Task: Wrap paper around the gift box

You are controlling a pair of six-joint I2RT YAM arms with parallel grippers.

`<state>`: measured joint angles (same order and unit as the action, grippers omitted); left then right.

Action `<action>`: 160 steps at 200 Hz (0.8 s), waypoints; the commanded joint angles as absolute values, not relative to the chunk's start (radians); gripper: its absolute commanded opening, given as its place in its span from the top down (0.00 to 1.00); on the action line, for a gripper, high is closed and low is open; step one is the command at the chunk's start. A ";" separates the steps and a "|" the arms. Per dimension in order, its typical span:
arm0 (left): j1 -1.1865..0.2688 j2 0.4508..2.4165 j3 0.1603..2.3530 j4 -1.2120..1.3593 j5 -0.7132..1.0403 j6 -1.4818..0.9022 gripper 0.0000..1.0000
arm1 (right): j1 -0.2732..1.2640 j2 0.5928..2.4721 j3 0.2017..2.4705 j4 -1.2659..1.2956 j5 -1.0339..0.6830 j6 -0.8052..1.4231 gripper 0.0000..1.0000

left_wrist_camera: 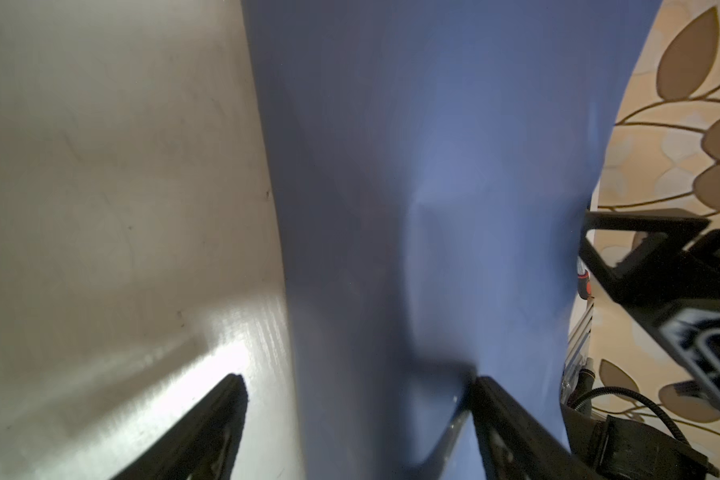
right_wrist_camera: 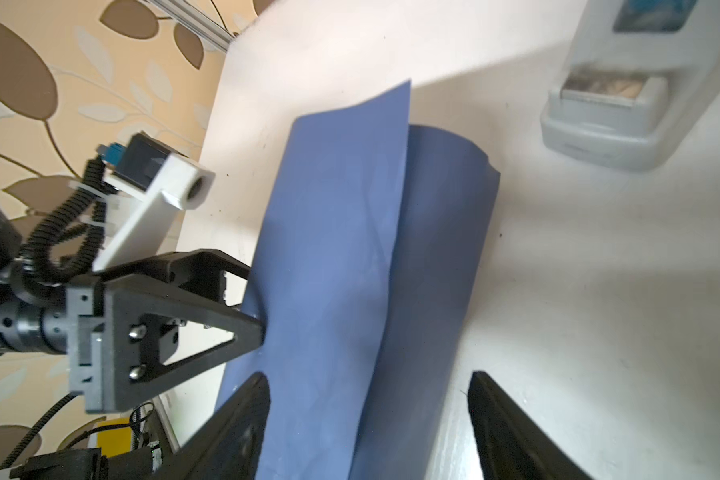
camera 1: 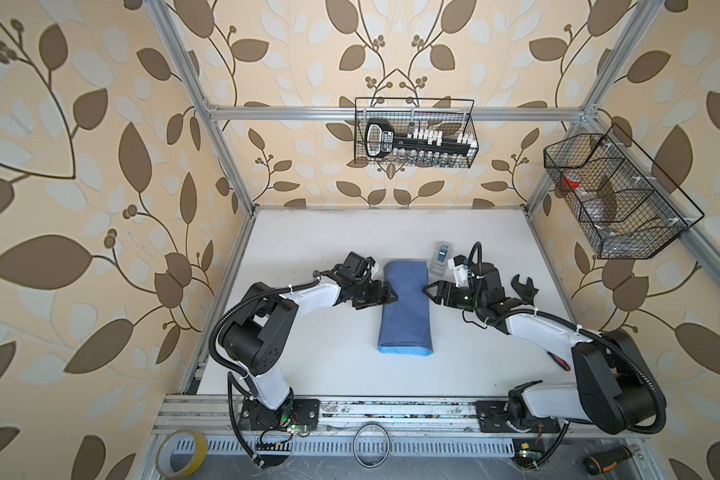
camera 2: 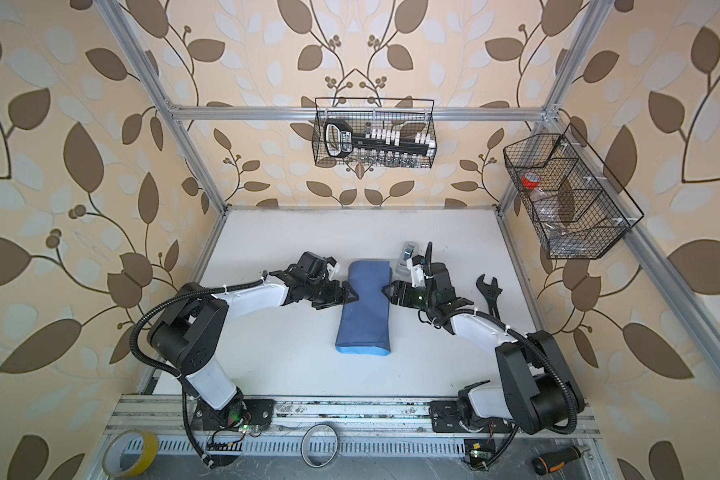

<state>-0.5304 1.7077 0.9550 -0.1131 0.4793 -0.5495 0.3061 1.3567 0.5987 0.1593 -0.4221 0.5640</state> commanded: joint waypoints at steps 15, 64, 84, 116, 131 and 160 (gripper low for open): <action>-0.540 1.700 0.914 -0.178 0.434 -0.540 0.14 | 0.344 1.418 0.637 0.134 -0.411 0.559 0.28; -0.540 1.690 0.910 -0.173 0.436 -0.552 0.14 | 0.381 1.481 0.644 0.178 -0.417 0.575 0.33; -0.540 1.678 0.901 -0.170 0.433 -0.561 0.14 | 0.395 1.493 0.643 0.188 -0.413 0.583 0.35; -0.540 1.654 0.886 -0.161 0.430 -0.578 0.15 | 0.424 1.518 0.645 0.213 -0.414 0.604 0.39; -0.540 1.643 0.883 -0.168 0.418 -0.583 0.14 | 0.440 1.531 0.650 0.227 -0.414 0.618 0.40; -0.535 1.623 0.891 -0.194 0.401 -0.577 0.15 | 0.479 1.558 0.670 0.241 -0.402 0.638 0.42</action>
<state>-0.5304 1.6501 0.9047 -0.1146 0.4480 -0.5819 0.4377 1.5249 0.6365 0.2211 -0.3988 0.6117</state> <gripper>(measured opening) 0.855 0.587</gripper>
